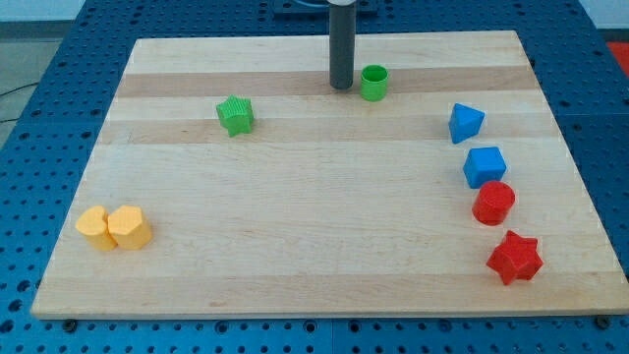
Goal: Move the green star above the green circle
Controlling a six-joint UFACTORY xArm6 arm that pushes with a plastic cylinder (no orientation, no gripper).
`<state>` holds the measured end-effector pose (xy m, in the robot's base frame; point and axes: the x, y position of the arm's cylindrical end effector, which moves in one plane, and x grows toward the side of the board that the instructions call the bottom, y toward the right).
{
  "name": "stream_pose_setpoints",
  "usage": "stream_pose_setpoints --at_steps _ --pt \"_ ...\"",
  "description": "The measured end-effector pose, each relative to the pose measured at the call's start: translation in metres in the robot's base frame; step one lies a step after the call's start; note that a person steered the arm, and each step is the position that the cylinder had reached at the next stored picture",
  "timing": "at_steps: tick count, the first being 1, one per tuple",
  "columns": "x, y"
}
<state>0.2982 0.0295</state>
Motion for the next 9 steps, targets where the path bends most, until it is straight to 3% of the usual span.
stream_pose_setpoints --at_steps 2,4,7,8,9 --pt "0.013 0.118" --pt "0.001 0.139" --pt "0.027 0.089" --pt "0.060 0.019" --pt "0.146 -0.004"
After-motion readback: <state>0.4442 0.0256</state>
